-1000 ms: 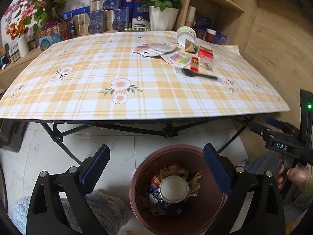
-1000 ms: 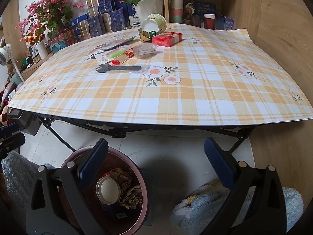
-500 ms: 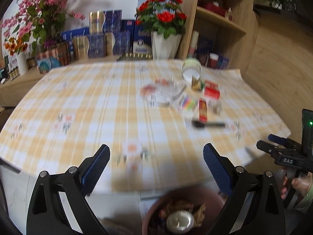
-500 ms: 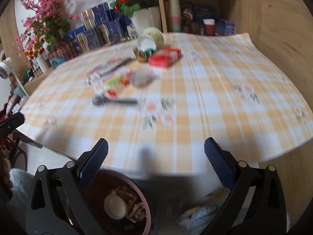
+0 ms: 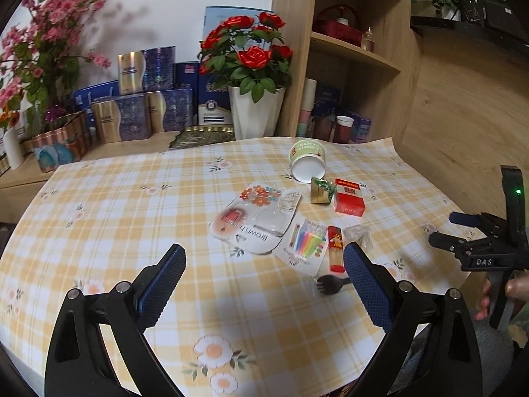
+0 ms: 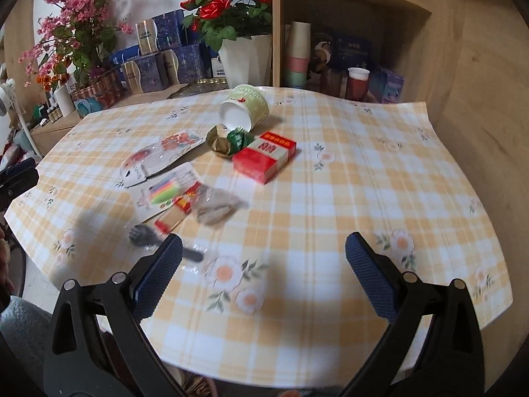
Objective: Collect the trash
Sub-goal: 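Grasp the clear 'Brown hook' plastic package on the table with the left gripper, then grasp the green yogurt cup with the right gripper while the left gripper holds the package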
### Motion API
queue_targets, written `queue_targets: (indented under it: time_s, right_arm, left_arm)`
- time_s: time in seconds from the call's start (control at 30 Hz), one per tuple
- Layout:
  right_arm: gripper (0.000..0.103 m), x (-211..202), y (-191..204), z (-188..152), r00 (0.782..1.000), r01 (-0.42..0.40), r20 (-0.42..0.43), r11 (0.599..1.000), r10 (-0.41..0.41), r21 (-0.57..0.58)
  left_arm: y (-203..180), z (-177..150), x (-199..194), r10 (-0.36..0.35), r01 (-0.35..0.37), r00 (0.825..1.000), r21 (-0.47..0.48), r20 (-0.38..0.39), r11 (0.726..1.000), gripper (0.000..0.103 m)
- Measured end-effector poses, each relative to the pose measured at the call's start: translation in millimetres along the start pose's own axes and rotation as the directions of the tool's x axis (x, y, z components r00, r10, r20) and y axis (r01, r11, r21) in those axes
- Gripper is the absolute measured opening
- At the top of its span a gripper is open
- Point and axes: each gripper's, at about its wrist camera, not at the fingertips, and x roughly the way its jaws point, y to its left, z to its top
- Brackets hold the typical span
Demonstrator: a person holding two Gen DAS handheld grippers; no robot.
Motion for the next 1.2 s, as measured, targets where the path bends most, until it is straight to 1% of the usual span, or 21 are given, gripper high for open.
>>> queue_targets:
  time_s: [0.2, 0.3, 0.5, 0.53, 0.6, 0.67, 0.7, 0.73, 0.83, 0.87, 0.93, 1.03, 1.07, 1.2]
  right_arm:
    - [0.097, 18, -10, 18, 1.0, -0.019, 0.005, 1.0, 0.019, 0.002]
    - [0.097, 26, -12, 24, 1.0, -0.017, 0.005, 1.0, 0.017, 0.001]
    - [0.097, 50, -20, 39, 0.999, -0.051, -0.013, 0.998, 0.051, 0.035]
    - [0.097, 53, -21, 41, 0.998, -0.056, -0.015, 0.998, 0.057, 0.041]
    - [0.097, 67, -24, 46, 0.993, -0.111, -0.04, 0.992, 0.114, 0.067]
    - [0.097, 70, -25, 47, 0.992, -0.117, -0.047, 0.991, 0.121, 0.072]
    - [0.097, 73, -25, 48, 0.991, -0.118, -0.049, 0.99, 0.122, 0.073]
    - [0.097, 75, -25, 49, 0.992, -0.116, -0.048, 0.99, 0.12, 0.074]
    - [0.097, 83, -29, 51, 0.989, -0.132, -0.05, 0.988, 0.136, 0.086]
    - [0.097, 86, -31, 51, 0.989, -0.135, -0.052, 0.987, 0.14, 0.091]
    - [0.097, 90, -34, 52, 0.988, -0.14, -0.055, 0.985, 0.146, 0.098]
    - [0.097, 96, -39, 52, 0.987, -0.142, -0.06, 0.985, 0.149, 0.099]
    - [0.097, 98, -40, 53, 0.988, -0.136, -0.062, 0.986, 0.143, 0.096]
    - [0.097, 106, -42, 57, 0.988, -0.131, -0.071, 0.987, 0.138, 0.096]
  left_arm:
    - [-6, 11, 24, -0.045, 0.046, 0.998, 0.031, -0.032, 0.998, 0.094]
    - [-9, 18, 41, -0.07, 0.073, 0.996, 0.062, -0.048, 0.995, 0.094]
    - [-3, 35, 83, -0.148, 0.153, 0.985, 0.047, -0.091, 0.987, 0.094]
    - [-3, 37, 89, -0.149, 0.155, 0.984, 0.055, -0.097, 0.986, 0.094]
    - [-6, 41, 107, -0.148, 0.159, 0.981, 0.09, -0.123, 0.983, 0.094]
    - [-9, 43, 130, -0.125, 0.146, 0.98, 0.131, -0.154, 0.981, 0.094]
    - [-8, 45, 140, -0.127, 0.151, 0.977, 0.139, -0.168, 0.979, 0.093]
    - [-7, 46, 150, -0.126, 0.154, 0.975, 0.146, -0.183, 0.977, 0.087]
    - [-2, 50, 177, -0.112, 0.151, 0.969, 0.169, -0.221, 0.974, 0.075]
    - [-1, 51, 184, -0.108, 0.15, 0.968, 0.176, -0.227, 0.973, 0.073]
    - [2, 55, 198, -0.101, 0.147, 0.966, 0.186, -0.236, 0.971, 0.073]
    - [5, 59, 212, -0.128, 0.177, 0.959, 0.179, -0.253, 0.968, 0.073]
    - [6, 58, 217, -0.128, 0.179, 0.956, 0.182, -0.263, 0.967, 0.073]
    - [4, 56, 238, -0.092, 0.164, 0.945, 0.213, -0.312, 0.963, 0.072]
